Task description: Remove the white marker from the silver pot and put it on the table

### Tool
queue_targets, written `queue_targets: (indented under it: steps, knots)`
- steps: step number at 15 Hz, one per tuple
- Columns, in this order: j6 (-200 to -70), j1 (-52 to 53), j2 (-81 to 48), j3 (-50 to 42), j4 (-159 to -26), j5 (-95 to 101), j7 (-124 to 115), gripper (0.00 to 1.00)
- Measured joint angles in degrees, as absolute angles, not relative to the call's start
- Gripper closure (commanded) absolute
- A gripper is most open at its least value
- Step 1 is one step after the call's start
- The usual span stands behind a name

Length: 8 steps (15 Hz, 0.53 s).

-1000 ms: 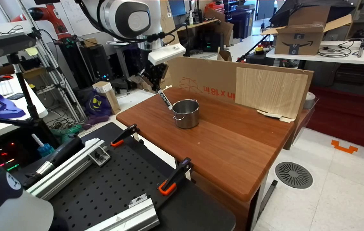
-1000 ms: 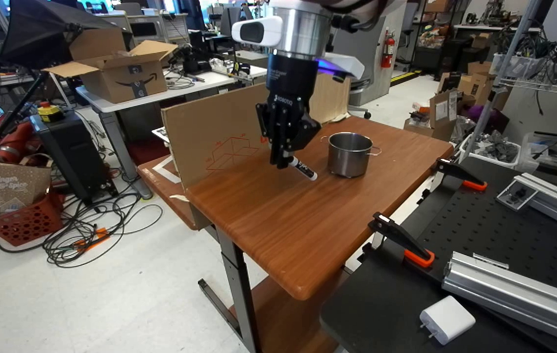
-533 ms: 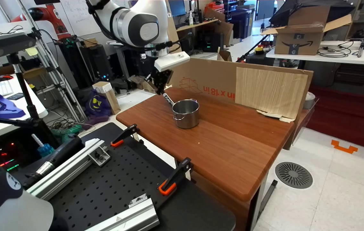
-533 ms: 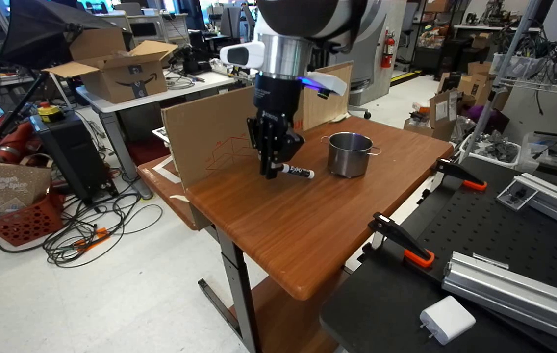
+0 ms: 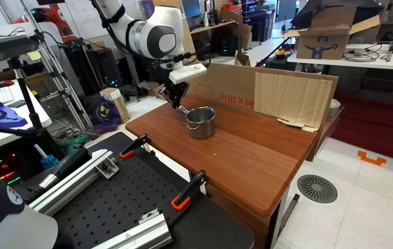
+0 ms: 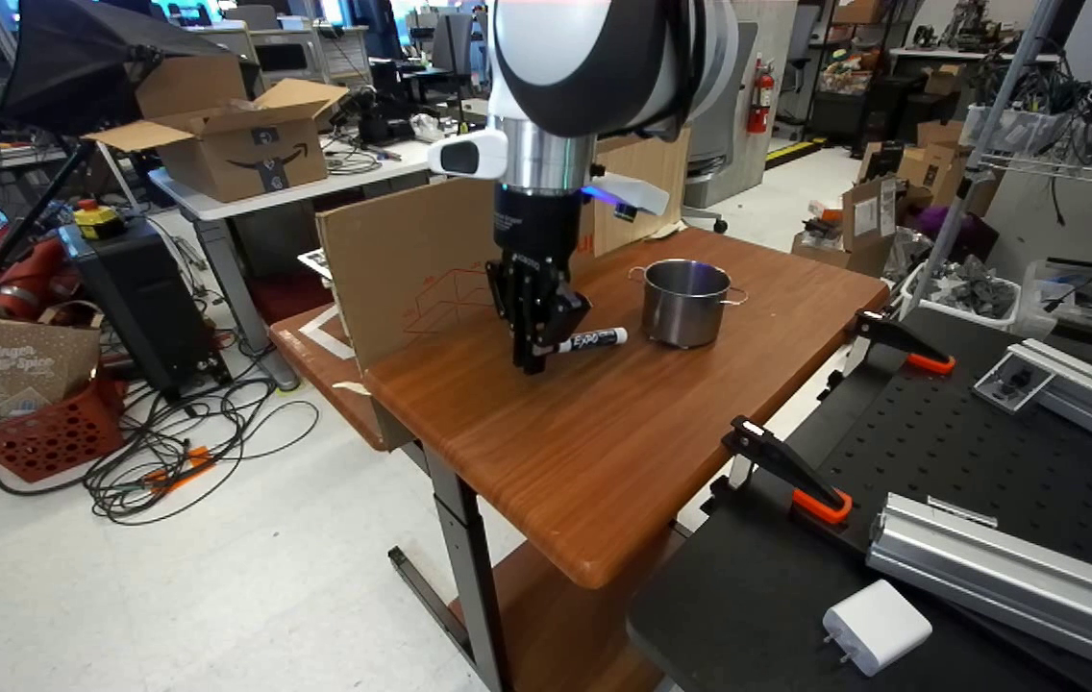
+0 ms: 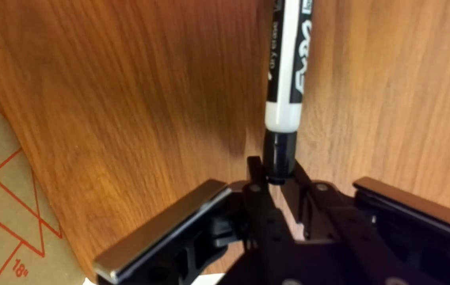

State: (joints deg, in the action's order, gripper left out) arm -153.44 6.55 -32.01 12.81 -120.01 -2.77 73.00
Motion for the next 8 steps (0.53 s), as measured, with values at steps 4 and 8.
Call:
queue_targets:
  steps: [4, 8]
  knots:
    - [-153.4, 6.56, -34.54, 12.59, -118.23, -0.01, 69.9, 0.96]
    - [-152.89, 6.59, -35.05, 12.6, -117.31, 1.32, 67.79, 0.5]
